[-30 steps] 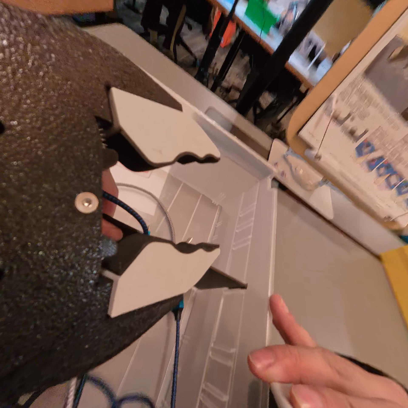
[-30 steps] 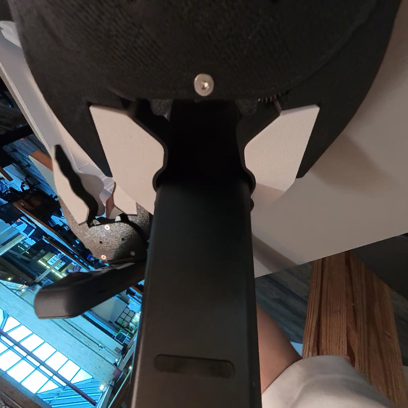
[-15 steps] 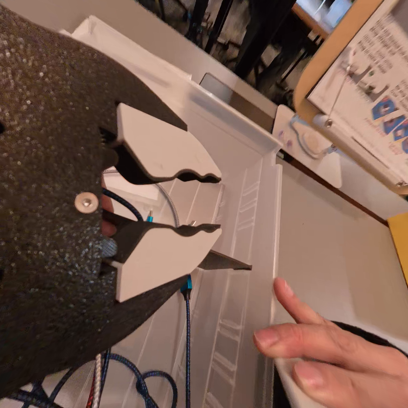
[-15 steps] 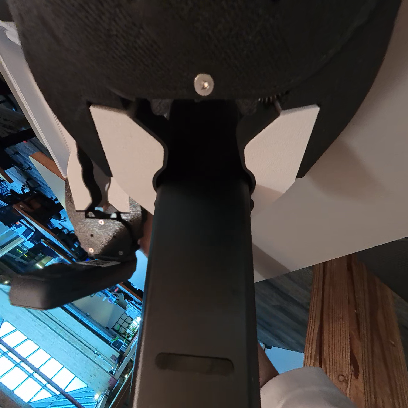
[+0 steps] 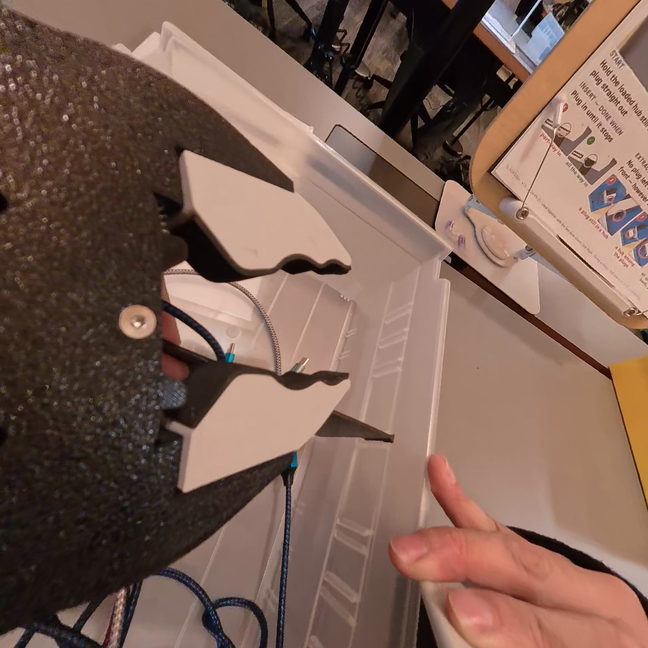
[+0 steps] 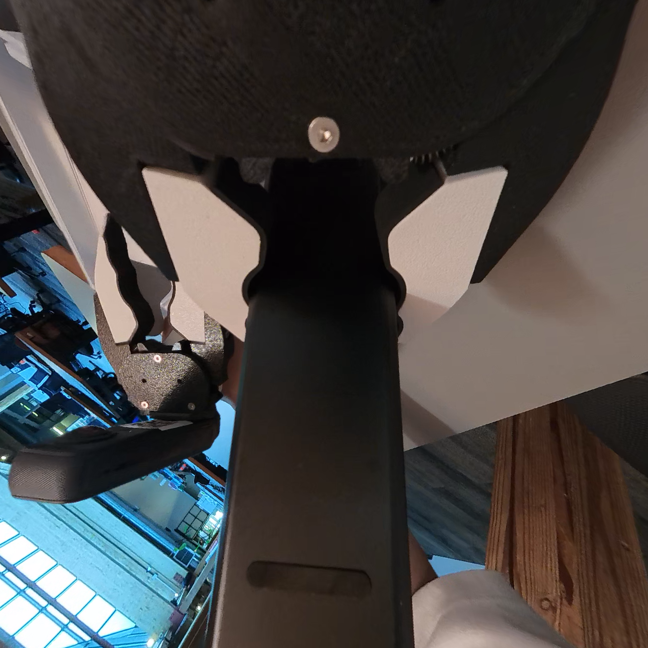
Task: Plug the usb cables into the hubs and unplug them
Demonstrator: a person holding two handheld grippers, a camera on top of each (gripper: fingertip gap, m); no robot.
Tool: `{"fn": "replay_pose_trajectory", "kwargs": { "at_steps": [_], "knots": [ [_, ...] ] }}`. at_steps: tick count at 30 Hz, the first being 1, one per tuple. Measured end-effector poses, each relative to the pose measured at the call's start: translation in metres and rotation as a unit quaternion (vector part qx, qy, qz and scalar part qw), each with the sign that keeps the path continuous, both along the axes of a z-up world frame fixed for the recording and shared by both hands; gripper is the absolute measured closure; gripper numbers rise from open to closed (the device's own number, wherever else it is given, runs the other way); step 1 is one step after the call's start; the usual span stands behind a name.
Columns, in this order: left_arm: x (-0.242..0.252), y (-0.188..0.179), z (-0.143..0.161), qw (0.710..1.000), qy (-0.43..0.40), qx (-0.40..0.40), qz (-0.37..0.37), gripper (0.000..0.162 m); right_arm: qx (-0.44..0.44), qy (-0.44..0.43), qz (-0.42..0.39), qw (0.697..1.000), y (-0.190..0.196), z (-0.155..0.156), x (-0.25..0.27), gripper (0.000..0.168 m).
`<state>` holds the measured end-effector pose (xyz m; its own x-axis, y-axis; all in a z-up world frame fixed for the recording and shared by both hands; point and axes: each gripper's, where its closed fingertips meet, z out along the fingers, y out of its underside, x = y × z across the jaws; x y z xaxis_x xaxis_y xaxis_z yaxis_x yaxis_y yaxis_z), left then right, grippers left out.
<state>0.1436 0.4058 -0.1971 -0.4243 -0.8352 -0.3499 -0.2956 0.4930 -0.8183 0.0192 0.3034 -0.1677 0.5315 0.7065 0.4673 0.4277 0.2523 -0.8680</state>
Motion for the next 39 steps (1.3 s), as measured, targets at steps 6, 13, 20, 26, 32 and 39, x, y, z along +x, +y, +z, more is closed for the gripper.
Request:
{"fn": "replay_pose_trajectory", "kwargs": {
  "at_steps": [6, 13, 20, 26, 32, 39],
  "knots": [
    [0.000, 0.000, 0.004, 1.000, -0.006, -0.012, 0.000, 0.093, -0.002, 0.000, -0.002, 1.000, 0.000, 0.000, 0.000, 0.095],
    [-0.002, 0.000, 0.011, 1.000, -0.021, -0.013, 0.007, 0.080, 0.005, -0.006, -0.003, 1.000, 0.000, 0.001, -0.002, 0.095],
    [0.002, 0.008, 0.000, 0.999, 0.013, -0.027, 0.019, 0.087, 0.009, 0.009, 0.001, 1.000, 0.001, 0.001, -0.003, 0.096],
    [0.015, -0.026, -0.004, 0.998, 0.058, -0.015, -0.019, 0.107, 0.007, 0.002, 0.005, 1.000, 0.001, 0.000, -0.004, 0.096],
    [0.024, -0.024, -0.008, 0.997, 0.067, -0.031, -0.016, 0.101, 0.006, -0.011, -0.006, 1.000, 0.003, -0.002, -0.006, 0.095],
    [0.025, -0.019, 0.010, 0.999, -0.011, -0.041, 0.009, 0.085, 0.008, 0.000, -0.006, 1.000, 0.004, 0.000, -0.005, 0.096]
  ]
}}
